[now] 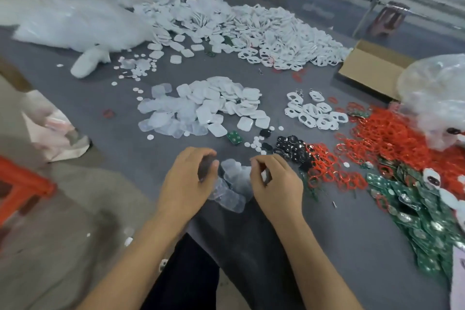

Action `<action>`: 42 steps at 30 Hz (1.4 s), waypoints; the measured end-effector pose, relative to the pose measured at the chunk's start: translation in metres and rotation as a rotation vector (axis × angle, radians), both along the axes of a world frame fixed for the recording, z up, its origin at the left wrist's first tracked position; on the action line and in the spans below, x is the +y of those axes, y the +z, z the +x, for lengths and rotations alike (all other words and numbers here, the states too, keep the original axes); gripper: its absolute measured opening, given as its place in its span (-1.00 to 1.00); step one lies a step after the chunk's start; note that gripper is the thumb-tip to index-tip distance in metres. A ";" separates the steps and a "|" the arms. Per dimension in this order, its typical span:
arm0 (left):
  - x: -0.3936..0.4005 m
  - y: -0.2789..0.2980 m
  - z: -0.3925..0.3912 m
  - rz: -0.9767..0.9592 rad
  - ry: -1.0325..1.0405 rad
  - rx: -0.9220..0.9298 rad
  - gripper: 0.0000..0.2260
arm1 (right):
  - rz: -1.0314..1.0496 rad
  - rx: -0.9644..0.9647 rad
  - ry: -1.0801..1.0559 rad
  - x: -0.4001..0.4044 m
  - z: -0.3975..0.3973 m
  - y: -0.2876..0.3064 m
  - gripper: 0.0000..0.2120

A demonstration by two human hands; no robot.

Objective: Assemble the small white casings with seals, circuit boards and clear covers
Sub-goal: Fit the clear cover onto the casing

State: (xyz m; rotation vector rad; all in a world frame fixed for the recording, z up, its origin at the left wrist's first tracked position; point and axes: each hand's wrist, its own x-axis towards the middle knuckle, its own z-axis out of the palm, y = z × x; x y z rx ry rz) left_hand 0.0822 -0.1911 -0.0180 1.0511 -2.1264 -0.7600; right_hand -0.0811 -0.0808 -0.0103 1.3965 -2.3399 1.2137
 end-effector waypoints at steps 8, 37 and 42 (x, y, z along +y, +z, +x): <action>-0.077 0.014 -0.050 -0.169 -0.073 -0.221 -0.69 | -0.179 -0.026 -0.092 -0.050 -0.028 0.004 -0.87; -0.079 0.000 -0.058 -0.013 -0.118 0.205 -0.80 | 0.018 -0.027 0.246 -0.113 -0.069 0.019 -0.95; -0.080 0.002 -0.061 -0.081 -0.133 0.058 -0.71 | 0.164 0.078 0.120 -0.122 -0.073 0.012 -0.84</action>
